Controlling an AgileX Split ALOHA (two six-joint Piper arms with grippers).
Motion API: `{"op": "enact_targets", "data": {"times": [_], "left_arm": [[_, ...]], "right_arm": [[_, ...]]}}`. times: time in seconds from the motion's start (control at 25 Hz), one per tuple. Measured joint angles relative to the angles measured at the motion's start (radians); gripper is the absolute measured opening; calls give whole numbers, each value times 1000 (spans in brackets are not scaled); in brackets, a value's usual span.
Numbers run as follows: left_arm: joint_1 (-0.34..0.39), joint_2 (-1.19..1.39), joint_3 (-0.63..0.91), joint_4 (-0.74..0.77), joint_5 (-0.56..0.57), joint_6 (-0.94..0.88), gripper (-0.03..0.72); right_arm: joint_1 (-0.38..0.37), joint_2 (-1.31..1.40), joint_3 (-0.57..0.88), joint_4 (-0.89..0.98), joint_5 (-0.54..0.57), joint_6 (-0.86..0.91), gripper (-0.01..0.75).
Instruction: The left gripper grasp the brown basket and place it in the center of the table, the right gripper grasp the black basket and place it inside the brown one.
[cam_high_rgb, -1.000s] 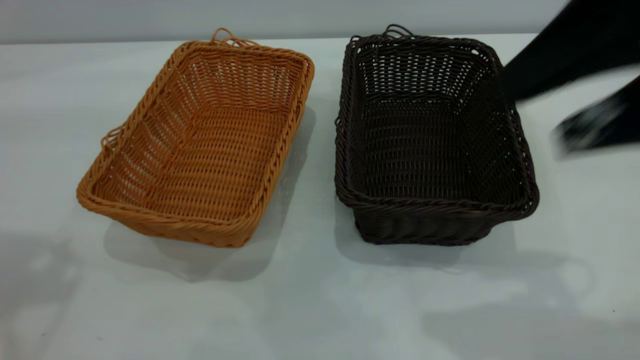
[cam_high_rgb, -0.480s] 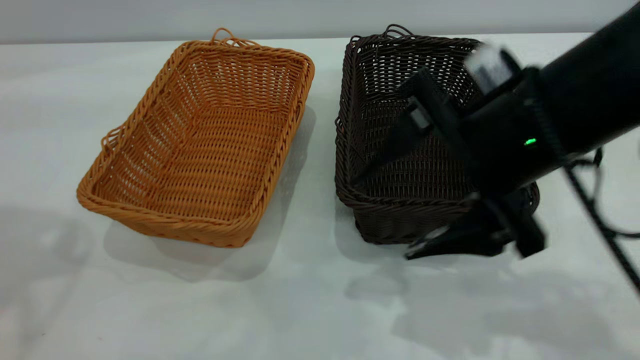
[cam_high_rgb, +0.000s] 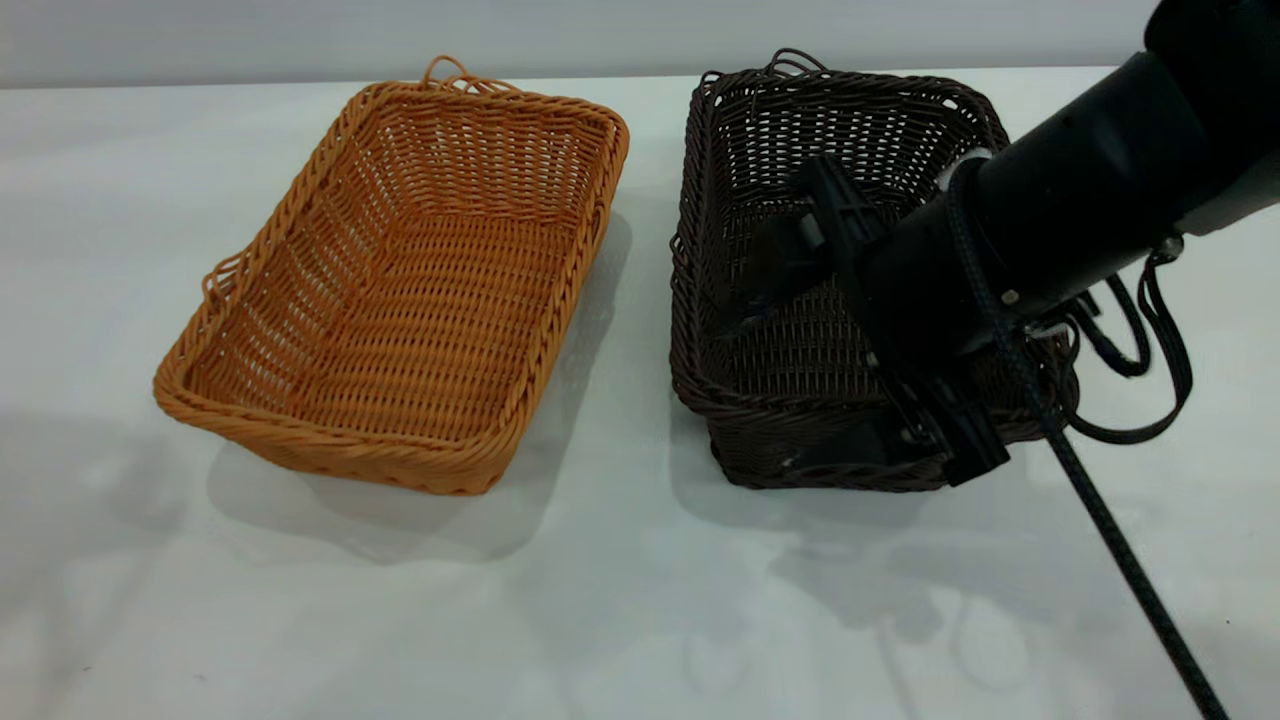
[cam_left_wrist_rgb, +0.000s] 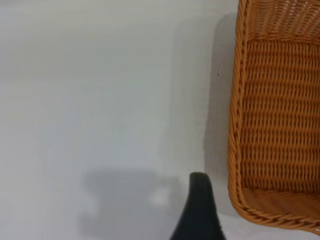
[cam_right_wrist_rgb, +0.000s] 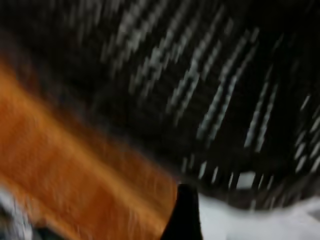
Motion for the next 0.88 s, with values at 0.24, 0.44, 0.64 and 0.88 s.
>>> {"op": "enact_targets", "data": {"times": [0.24, 0.44, 0.64, 0.88], "left_arm": [[0, 7, 0, -2, -21, -1, 540], [0, 83, -4, -3, -75, -1, 541], [0, 257, -53, -10, -88, -1, 541], [-14, 519, -174, -70, -111, 11, 541]], "right_arm": [[0, 48, -10, 3, -122, 116, 584], [0, 97, -51, 6, -199, 173, 551], [0, 109, -62, 8, -190, 176, 529], [0, 109, -62, 8, -179, 176, 526]]}}
